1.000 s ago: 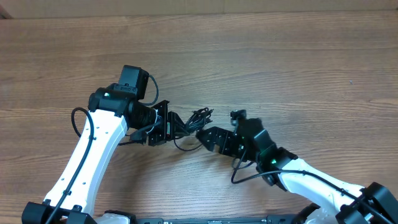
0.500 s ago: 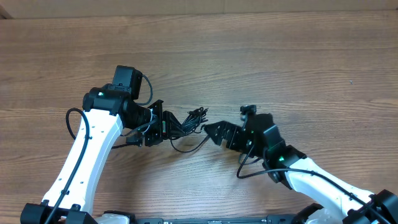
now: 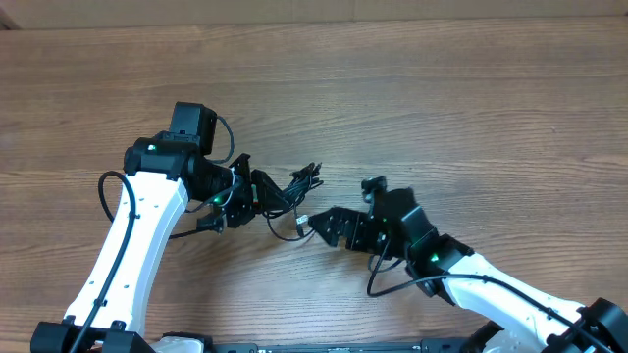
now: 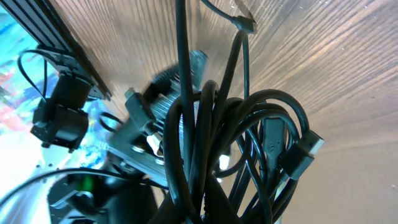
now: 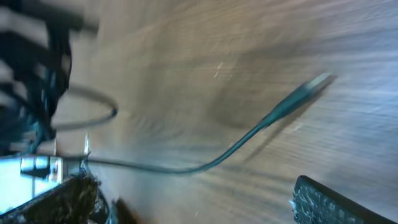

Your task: Untangle cables

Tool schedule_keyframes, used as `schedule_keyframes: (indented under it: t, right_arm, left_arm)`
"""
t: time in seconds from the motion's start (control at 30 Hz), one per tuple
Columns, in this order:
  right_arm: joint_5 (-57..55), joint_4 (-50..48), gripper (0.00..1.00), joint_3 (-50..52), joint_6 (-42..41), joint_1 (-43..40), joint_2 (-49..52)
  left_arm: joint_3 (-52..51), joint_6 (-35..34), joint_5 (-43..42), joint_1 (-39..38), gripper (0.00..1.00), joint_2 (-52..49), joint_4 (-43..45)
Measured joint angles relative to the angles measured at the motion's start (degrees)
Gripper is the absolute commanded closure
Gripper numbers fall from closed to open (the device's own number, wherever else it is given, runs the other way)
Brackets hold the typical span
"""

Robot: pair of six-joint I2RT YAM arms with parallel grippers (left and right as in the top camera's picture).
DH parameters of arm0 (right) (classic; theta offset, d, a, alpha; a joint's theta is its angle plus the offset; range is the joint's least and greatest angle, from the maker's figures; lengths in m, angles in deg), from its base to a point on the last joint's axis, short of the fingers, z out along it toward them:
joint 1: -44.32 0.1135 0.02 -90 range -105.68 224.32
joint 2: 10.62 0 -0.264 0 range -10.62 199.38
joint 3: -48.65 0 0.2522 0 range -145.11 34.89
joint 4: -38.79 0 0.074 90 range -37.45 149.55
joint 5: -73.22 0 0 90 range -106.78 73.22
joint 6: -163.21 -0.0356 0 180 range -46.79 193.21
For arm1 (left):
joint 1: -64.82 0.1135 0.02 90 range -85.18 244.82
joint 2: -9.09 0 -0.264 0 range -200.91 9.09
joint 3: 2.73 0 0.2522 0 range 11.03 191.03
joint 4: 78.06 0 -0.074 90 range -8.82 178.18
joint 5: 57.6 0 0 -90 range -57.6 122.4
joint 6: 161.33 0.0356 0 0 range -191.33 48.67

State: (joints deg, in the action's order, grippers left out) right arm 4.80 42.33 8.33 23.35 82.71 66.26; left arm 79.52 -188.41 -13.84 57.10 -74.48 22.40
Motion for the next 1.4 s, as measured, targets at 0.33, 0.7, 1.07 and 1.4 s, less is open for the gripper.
schedule_keyframes:
  t: [0.33,0.7,1.07,1.4]
  right_arm:
    - [-8.8,-10.0,0.0,0.0,0.0,4.3,0.0]
    - [-11.3,-10.1,0.0,0.0,-2.6,4.4,1.2]
    - [-9.2,-11.0,0.0,0.0,-7.2,4.4,1.7]
    - [0.2,-12.0,0.0,0.0,-7.5,1.3,1.9]
  left_arm:
    - [0.0,-0.3,-2.1,-1.3,0.96,0.0,0.0]
    - [0.0,-0.4,-3.9,-1.3,0.96,0.0,0.2]
    - [0.0,-0.5,-4.8,-0.5,0.96,0.0,0.2]
    - [0.0,-0.5,-5.5,2.5,0.96,0.0,0.2]
